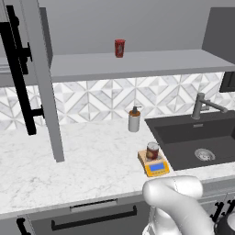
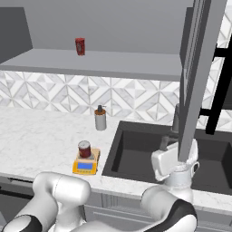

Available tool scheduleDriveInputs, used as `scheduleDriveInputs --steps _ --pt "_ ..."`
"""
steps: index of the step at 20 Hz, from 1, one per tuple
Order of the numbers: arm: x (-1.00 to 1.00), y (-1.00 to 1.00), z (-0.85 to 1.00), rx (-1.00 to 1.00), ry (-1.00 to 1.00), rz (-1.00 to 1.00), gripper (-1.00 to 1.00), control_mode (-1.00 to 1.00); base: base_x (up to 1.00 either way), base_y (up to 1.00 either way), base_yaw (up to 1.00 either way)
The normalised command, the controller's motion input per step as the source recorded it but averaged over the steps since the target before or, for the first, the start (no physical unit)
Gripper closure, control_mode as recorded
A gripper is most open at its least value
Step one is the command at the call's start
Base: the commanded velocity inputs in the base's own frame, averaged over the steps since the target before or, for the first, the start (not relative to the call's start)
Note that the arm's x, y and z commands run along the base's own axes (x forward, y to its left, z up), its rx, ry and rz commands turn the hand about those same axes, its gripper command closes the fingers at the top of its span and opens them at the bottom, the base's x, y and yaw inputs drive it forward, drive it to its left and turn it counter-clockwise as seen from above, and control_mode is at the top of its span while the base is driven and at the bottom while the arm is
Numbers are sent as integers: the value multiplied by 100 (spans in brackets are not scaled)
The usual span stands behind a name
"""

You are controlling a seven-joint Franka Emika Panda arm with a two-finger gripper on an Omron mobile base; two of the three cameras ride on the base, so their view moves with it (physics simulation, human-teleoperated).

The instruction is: Pick the canned food and place it on the digital scale for weighing, and close the cabinet.

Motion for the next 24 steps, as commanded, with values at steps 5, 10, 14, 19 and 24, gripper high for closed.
scheduleDriveInputs --steps 5,10,14,19,24 --pt "2 -68 3 12 31 0 -100 -100 0 0 0" --pt "2 -37 0 6 18 0 -100 -100 0 0 0" --pt "3 -27 0 15 4 0 -100 -100 0 0 0" --pt "-4 -11 24 23 0 0 -100 -100 0 0 0" --pt "-8 11 72 1 -1 0 -100 -100 0 0 0"
